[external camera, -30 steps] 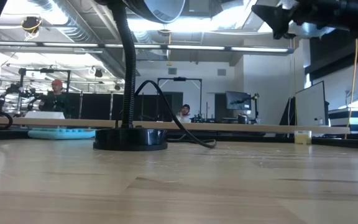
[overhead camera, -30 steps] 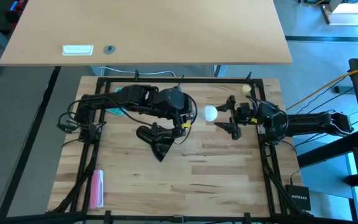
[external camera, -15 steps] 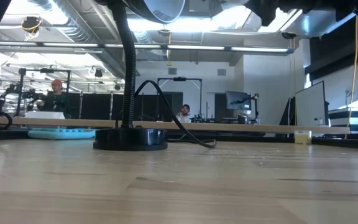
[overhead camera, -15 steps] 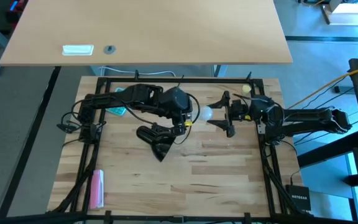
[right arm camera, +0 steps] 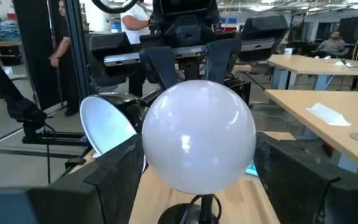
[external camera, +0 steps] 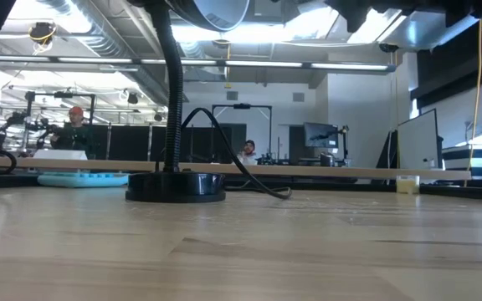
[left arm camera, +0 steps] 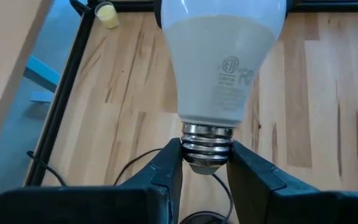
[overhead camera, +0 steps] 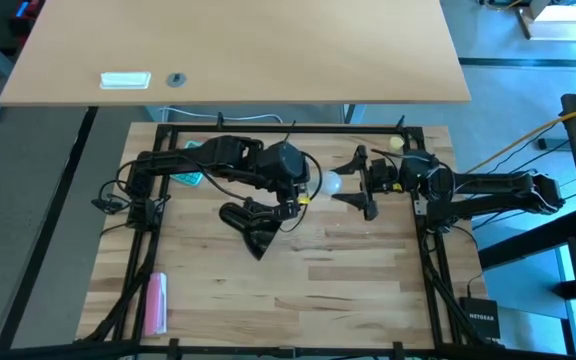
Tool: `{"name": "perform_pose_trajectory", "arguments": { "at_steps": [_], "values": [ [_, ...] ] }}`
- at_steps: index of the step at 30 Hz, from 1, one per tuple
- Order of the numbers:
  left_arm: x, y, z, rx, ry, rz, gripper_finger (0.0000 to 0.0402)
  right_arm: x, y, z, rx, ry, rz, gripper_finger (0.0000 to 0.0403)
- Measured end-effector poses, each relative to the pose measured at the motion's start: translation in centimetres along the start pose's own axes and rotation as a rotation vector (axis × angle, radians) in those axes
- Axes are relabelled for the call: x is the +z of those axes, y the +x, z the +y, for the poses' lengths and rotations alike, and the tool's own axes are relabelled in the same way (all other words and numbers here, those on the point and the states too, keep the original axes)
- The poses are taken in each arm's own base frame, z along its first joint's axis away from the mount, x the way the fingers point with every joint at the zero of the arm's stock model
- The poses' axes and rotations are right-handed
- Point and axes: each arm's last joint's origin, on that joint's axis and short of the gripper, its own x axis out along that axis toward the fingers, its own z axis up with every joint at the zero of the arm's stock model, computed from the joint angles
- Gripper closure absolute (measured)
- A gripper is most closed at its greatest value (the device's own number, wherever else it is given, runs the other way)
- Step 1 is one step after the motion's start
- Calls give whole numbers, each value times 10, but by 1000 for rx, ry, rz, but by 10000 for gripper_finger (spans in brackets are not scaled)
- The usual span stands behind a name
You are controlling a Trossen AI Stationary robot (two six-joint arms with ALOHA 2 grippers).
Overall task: Screw lightbulb
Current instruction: Insert the lightbulb into the black lamp
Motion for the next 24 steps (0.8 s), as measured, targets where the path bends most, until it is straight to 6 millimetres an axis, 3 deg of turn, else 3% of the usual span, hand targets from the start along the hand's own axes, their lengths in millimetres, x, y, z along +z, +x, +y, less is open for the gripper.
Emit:
{"name": "perform_pose_trajectory", "arguments": {
  "at_steps": [7, 13, 16, 21, 24],
  "values": [
    [2, -1, 0, -1, -10, -25, 309, -9, -3, 0, -16, 37, 86, 78],
    [0, -1, 0, 1, -6, -3, 309, -4, -22, -1, -75, -27, 127, 76],
    [0, -1, 2, 4, -13, -6, 309, -9, -23, 1, -63, -63, 64, 87],
    [2, 0, 6, 11, -29, -16, 309, -44, -18, 0, -50, -105, -88, 107],
    [2, 0, 6, 10, -30, -15, 309, -43, -15, -2, -76, -114, -211, 111]
  ]
}}
